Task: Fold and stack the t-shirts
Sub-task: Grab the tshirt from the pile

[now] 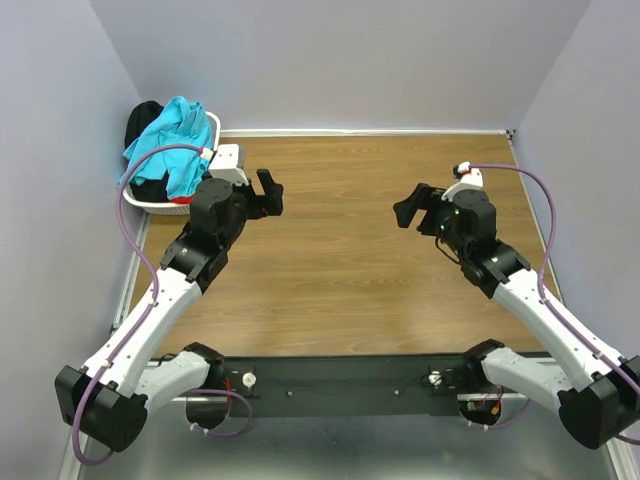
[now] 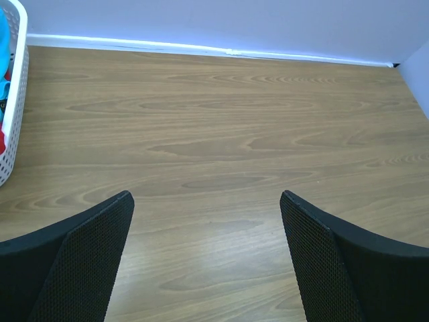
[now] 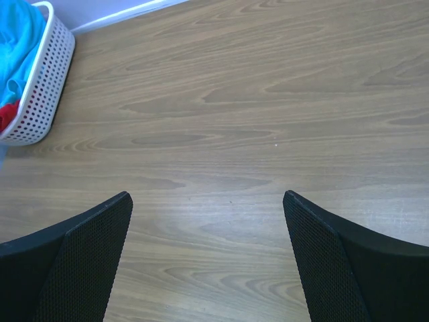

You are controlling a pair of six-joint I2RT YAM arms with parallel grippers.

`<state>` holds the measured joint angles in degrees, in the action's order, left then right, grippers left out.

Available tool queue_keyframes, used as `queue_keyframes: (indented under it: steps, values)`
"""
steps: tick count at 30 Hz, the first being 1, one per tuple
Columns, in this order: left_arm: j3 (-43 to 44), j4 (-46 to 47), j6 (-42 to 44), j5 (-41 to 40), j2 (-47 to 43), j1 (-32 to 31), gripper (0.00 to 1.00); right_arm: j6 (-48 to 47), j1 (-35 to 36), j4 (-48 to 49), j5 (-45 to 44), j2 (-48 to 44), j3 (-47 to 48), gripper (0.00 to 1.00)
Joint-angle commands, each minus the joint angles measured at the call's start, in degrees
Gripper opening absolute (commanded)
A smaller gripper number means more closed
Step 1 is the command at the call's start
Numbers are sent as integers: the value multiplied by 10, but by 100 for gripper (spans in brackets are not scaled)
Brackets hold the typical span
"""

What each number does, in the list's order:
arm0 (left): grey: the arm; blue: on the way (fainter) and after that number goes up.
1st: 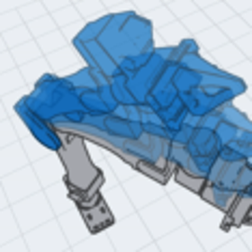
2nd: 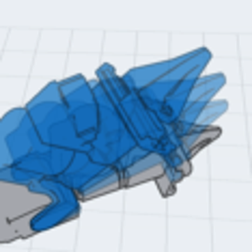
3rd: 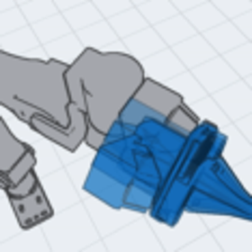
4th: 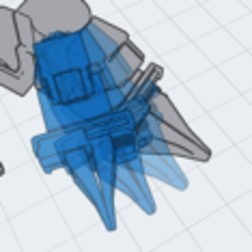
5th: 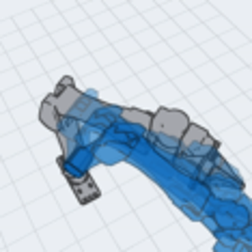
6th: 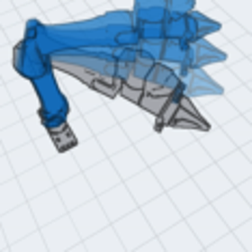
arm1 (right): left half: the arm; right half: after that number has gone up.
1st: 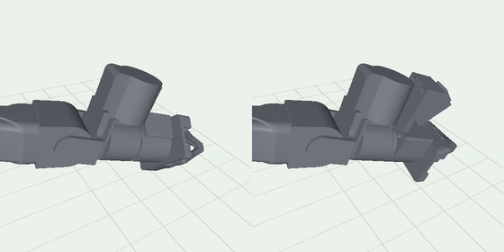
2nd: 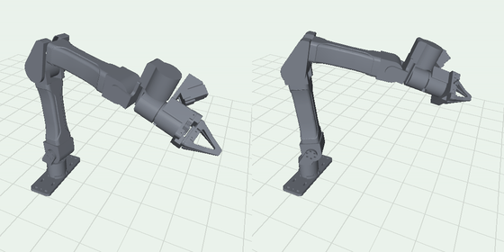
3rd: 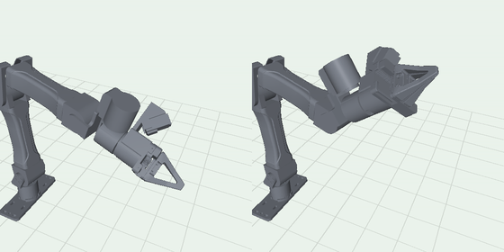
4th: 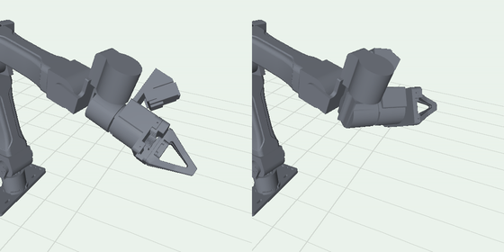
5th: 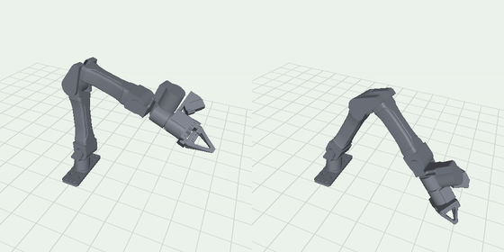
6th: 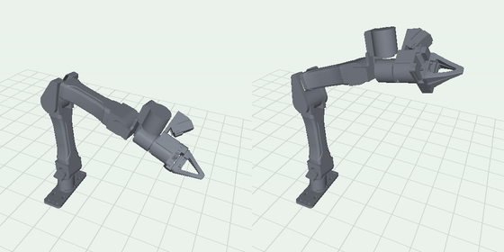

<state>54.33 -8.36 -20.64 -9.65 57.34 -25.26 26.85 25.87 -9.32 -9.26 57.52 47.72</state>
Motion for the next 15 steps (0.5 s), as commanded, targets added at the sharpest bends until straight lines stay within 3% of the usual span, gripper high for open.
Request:
queue_keyframes:
  steps: [1, 8, 15]
  values:
    - [16, -3, -12, -27, 3, -1, 97, -17, -2, -12, 10, -19, 16, 100]
    - [88, -49, -68, -112, 71, 25, 95, -27, -2, -28, 16, -32, 20, 100]
    - [242, -69, -93, -190, 196, 144, 93, -30, -2, -35, 43, -38, 20, 100]
